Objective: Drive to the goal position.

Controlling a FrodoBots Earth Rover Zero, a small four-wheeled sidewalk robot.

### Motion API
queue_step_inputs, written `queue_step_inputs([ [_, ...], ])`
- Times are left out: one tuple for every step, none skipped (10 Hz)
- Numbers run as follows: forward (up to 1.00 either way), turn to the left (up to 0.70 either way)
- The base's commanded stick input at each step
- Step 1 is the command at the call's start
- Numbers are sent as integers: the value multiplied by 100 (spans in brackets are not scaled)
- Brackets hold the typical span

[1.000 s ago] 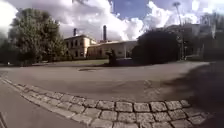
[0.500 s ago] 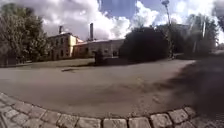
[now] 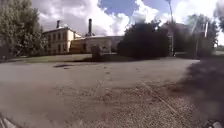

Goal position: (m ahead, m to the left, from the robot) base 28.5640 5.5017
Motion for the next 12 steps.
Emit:
queue_step_inputs([
  [3, 0],
  [47, 0],
  [70, 0],
  [70, 0],
  [70, 0],
  [70, 0],
  [70, 0],
  [70, 0],
  [70, 0],
  [70, 0],
  [70, 0],
  [70, 0],
])
